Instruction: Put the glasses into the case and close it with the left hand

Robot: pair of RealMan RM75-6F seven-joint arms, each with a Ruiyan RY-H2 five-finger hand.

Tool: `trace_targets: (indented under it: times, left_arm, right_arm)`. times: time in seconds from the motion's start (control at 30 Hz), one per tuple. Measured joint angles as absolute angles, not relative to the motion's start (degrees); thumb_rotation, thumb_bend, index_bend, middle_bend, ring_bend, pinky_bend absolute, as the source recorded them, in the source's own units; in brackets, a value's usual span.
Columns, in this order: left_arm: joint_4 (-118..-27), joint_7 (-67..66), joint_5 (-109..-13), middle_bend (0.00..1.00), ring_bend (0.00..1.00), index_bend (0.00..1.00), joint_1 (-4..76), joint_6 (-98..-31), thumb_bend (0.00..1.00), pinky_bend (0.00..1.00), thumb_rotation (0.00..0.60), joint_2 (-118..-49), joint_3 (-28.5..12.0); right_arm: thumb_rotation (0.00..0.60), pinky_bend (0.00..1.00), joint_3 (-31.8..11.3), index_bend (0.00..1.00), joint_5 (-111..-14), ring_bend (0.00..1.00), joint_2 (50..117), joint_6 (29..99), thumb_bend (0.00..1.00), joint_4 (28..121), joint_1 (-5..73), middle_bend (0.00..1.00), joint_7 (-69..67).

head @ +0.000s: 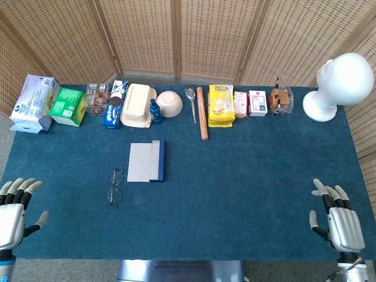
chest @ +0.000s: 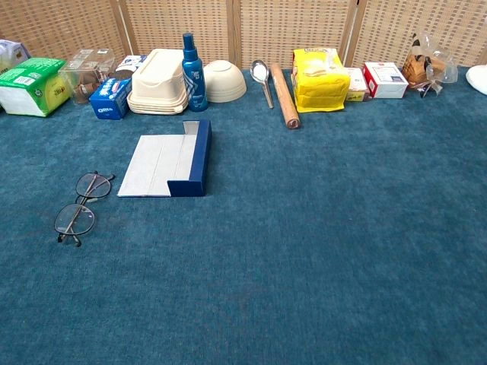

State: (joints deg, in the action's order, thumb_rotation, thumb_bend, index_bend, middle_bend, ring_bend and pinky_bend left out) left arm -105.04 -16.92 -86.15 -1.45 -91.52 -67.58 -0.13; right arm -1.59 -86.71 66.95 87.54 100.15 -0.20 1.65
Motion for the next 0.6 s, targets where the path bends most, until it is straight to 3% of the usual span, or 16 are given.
trace_targets:
  times: [0.6]
  left_arm:
    - [-104.9,-17.8,-86.9,0.19,0.11,0.2,-0.5,-89.8,0.24,0.04,0.6,-67.0,-0.2]
  right_arm:
    - [0.6,0.1,-1.7,0.08,-86.8,0.16,67.0,88.5,0.54,99.2,-0.9,0.3,0.2]
